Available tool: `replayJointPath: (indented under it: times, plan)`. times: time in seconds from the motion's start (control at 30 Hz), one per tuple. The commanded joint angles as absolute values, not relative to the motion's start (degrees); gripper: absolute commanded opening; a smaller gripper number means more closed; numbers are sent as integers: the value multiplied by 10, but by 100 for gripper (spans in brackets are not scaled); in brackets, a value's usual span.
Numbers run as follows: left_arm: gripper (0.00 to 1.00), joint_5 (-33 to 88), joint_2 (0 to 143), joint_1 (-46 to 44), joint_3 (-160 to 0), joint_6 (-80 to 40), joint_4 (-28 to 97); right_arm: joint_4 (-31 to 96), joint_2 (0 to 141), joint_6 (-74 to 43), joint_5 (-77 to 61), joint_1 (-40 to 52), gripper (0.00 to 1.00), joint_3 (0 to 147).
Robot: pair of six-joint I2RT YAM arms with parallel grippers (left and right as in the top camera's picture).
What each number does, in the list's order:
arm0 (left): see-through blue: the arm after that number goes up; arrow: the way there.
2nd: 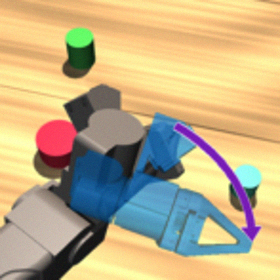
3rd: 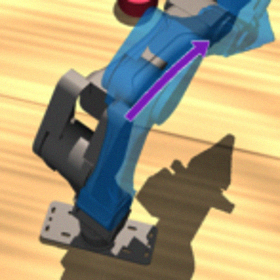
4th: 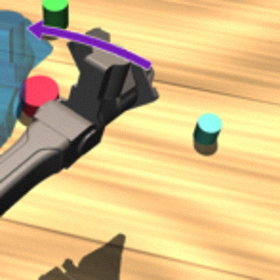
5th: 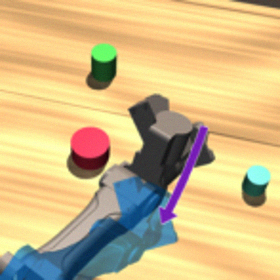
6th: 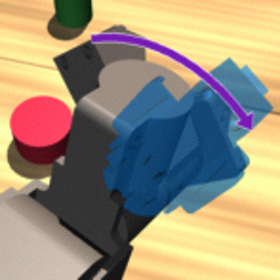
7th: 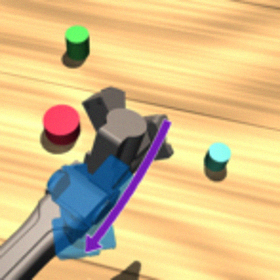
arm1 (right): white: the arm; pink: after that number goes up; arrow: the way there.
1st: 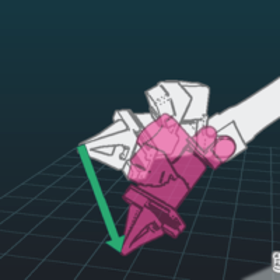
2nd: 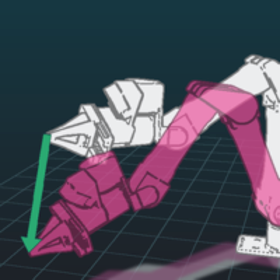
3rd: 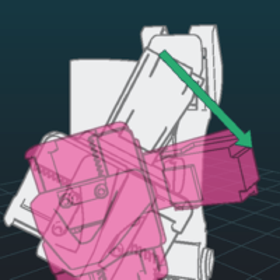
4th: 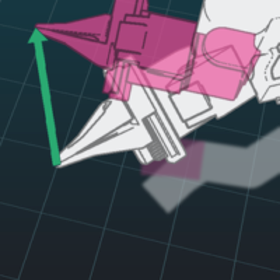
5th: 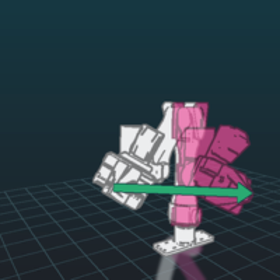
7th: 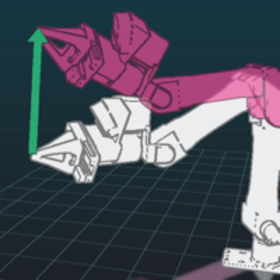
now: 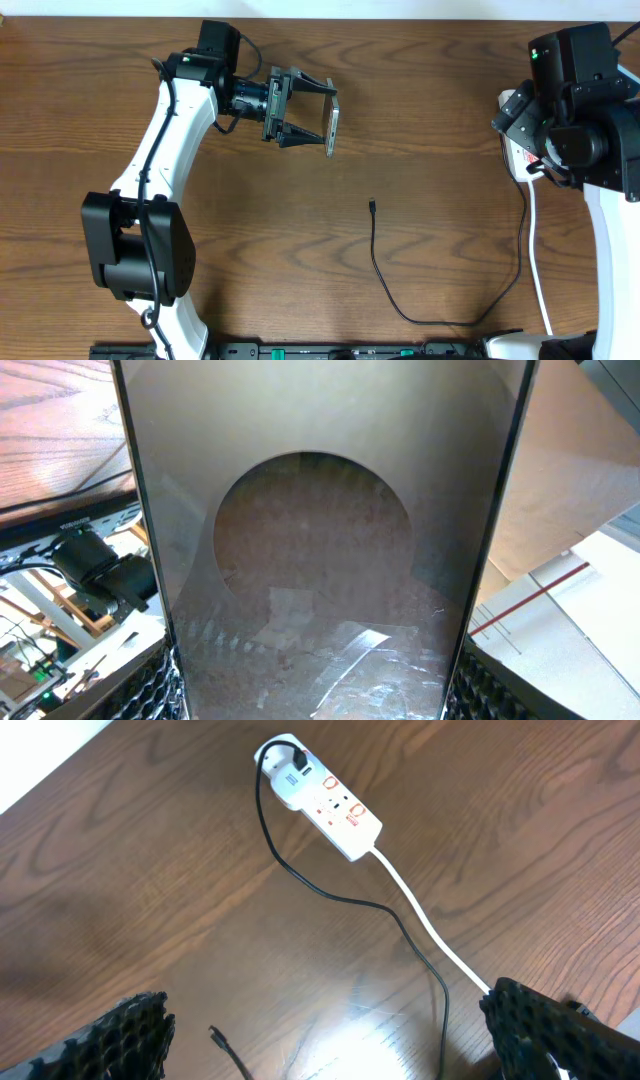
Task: Plug charger to phone and switch on socket
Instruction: 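Bring the right gripper to the phone's bottom edge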
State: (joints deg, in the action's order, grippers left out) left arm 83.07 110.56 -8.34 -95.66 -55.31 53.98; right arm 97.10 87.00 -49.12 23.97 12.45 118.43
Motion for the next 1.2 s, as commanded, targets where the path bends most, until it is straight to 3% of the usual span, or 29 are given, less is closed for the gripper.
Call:
replayJointPath:
  times: [0.0, 0.3, 0.43, 0.6, 0.8, 0.87, 1.17]
  plan:
    - [68, 864, 1089, -81, -973, -552, 541, 973, 869, -486, 244, 120, 99, 1183]
    - [68, 864, 1089, -81, -973, -552, 541, 961, 869, -495, 188, 120, 99, 1183]
    - [68, 864, 1089, -80, -973, -552, 541, 934, 869, -486, 66, 122, 99, 1183]
    - [68, 864, 1089, -80, -973, -552, 541, 834, 887, -297, -107, 181, 99, 1183]
    - [68, 864, 1089, -81, -973, -552, 541, 769, 908, -273, -106, 285, 99, 1183]
    - [68, 864, 1089, -81, -973, -552, 541, 749, 919, -248, -104, 312, 95, 1183]
    - [68, 864, 1089, -81, -973, -552, 541, 704, 991, -263, -63, 381, 93, 1183]
